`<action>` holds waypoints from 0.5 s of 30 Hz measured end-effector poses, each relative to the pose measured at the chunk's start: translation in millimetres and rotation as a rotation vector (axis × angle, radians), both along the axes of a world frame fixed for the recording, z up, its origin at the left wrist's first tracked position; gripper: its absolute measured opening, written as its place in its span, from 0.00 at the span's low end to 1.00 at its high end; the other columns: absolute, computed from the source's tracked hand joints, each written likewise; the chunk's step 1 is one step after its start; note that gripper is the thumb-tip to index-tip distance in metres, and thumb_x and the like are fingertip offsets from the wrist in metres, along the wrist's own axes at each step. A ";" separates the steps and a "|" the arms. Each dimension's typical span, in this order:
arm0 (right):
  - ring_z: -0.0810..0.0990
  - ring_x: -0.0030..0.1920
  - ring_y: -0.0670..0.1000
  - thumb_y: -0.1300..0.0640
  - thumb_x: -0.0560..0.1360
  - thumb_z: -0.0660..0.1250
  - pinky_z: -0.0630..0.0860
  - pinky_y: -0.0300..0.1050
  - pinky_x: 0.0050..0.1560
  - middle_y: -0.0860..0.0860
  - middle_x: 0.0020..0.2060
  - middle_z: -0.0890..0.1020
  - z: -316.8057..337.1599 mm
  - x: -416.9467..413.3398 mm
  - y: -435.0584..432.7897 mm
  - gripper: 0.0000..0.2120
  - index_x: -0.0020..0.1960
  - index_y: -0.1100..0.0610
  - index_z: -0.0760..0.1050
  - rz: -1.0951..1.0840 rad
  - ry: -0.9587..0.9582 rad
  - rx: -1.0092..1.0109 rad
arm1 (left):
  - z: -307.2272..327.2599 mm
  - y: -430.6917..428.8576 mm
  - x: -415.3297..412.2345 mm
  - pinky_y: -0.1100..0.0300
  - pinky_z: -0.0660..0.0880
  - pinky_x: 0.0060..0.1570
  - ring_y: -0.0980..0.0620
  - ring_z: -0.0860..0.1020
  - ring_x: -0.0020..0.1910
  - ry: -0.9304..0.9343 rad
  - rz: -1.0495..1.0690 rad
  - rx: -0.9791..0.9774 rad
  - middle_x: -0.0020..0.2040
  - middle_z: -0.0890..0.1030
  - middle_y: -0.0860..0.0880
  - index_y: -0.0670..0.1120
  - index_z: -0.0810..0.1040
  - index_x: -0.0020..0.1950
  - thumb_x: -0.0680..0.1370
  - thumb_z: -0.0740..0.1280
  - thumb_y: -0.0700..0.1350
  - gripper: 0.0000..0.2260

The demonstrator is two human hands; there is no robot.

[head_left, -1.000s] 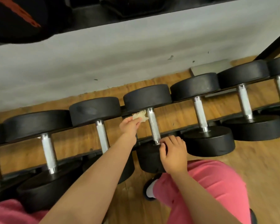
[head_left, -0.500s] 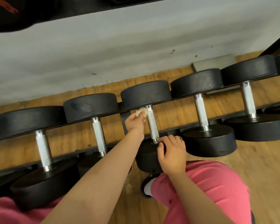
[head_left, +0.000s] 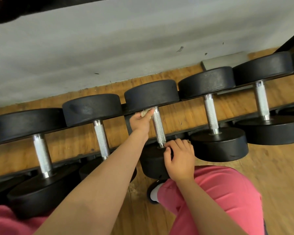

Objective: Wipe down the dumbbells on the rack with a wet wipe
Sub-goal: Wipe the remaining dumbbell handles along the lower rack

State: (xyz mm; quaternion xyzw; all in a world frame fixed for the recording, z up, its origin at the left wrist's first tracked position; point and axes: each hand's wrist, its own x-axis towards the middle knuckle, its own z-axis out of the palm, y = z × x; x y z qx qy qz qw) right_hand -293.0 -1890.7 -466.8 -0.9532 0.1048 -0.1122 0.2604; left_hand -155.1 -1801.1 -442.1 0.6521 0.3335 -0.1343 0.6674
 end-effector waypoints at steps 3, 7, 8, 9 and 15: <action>0.72 0.42 0.52 0.53 0.74 0.57 0.66 0.48 0.47 0.48 0.39 0.76 -0.3 -0.1 -1.0 0.12 0.44 0.54 0.78 0.001 -0.002 -0.002 | -2.8 4.5 -1.2 0.60 0.75 0.52 0.53 0.80 0.48 -0.059 -0.033 0.048 0.42 0.81 0.54 0.51 0.79 0.40 0.74 0.75 0.45 0.05; 0.72 0.42 0.53 0.53 0.74 0.57 0.67 0.48 0.47 0.48 0.39 0.76 -0.2 0.0 -0.3 0.12 0.43 0.54 0.79 -0.003 0.010 -0.003 | -0.4 -3.0 -3.9 0.62 0.75 0.51 0.53 0.80 0.50 -0.009 -0.087 0.005 0.45 0.83 0.52 0.47 0.82 0.45 0.71 0.76 0.47 0.08; 0.72 0.42 0.53 0.53 0.74 0.57 0.67 0.48 0.47 0.48 0.38 0.76 -0.2 0.0 -0.1 0.12 0.43 0.54 0.78 -0.002 0.013 -0.006 | -1.6 -2.8 -2.3 0.61 0.75 0.51 0.52 0.80 0.50 -0.007 -0.086 0.017 0.46 0.83 0.52 0.47 0.82 0.46 0.71 0.77 0.48 0.08; 0.72 0.42 0.52 0.53 0.74 0.57 0.67 0.48 0.47 0.48 0.38 0.76 -0.2 0.1 0.0 0.12 0.43 0.54 0.78 -0.001 0.017 -0.008 | -3.3 -0.8 -0.8 0.59 0.76 0.54 0.52 0.80 0.51 -0.012 -0.077 0.035 0.46 0.83 0.51 0.47 0.82 0.45 0.71 0.77 0.48 0.07; 0.72 0.42 0.53 0.54 0.74 0.57 0.67 0.48 0.46 0.49 0.38 0.76 -0.5 0.0 -0.3 0.12 0.42 0.55 0.78 0.003 0.007 -0.007 | -4.3 6.0 1.9 0.56 0.76 0.58 0.52 0.80 0.53 -0.066 -0.231 0.113 0.48 0.83 0.51 0.48 0.82 0.48 0.71 0.77 0.49 0.09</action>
